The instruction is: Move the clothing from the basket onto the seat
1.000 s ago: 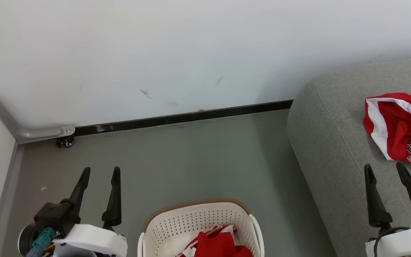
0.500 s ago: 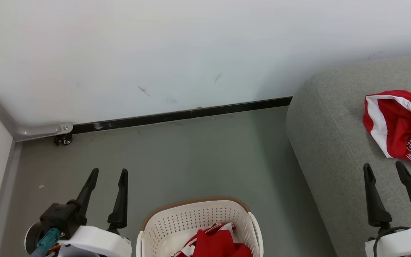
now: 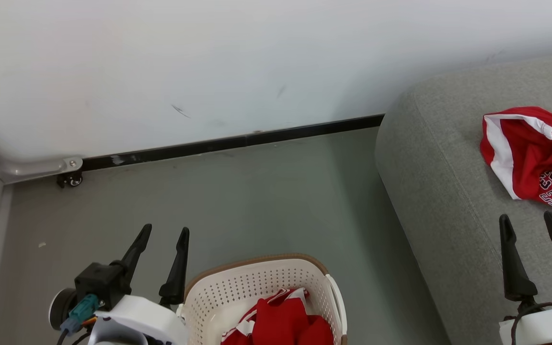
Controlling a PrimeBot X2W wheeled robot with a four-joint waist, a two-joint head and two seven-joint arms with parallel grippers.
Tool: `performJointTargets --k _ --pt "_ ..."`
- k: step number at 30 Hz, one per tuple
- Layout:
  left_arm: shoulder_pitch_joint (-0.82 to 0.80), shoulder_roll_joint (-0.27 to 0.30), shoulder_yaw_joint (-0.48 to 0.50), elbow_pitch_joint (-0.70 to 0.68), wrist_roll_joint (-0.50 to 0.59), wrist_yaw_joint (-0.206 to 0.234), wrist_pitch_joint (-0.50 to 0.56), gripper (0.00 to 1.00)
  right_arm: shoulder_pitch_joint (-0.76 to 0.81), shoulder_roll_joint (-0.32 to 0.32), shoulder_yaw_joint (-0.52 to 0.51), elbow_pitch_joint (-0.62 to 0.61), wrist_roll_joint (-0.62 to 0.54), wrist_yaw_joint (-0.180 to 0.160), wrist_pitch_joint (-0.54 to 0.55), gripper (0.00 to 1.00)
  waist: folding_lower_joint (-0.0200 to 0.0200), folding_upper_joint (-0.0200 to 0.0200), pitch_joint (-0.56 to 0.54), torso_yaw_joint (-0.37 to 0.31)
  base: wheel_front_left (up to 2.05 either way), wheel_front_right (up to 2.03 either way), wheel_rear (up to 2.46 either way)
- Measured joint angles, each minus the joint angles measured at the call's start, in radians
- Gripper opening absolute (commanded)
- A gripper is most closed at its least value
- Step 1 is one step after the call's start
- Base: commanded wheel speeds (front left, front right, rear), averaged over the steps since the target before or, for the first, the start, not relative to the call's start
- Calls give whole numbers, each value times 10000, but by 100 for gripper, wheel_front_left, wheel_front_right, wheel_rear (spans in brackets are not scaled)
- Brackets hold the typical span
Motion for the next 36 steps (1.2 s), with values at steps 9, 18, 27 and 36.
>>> performJointTargets --k 9,18,27,36 --pt "-725 54 -134 167 186 -234 196 100 -2 2 -46 -211 17 0 8 100 0 0 469 -237 0 0 0" --pt "-1184 102 -247 518 194 -447 456 100 -40 0 228 -510 90 0 8 100 0 0 1057 -440 0 0 0" --pt "-1713 105 -485 1032 395 -535 786 100 -398 0 487 -894 90 0 -23 100 0 0 1816 -655 0 0 0" --pt "-2379 251 -696 1703 811 -577 1149 100 -752 -2 569 -1103 90 0 -102 100 0 0 2595 -865 0 0 0"
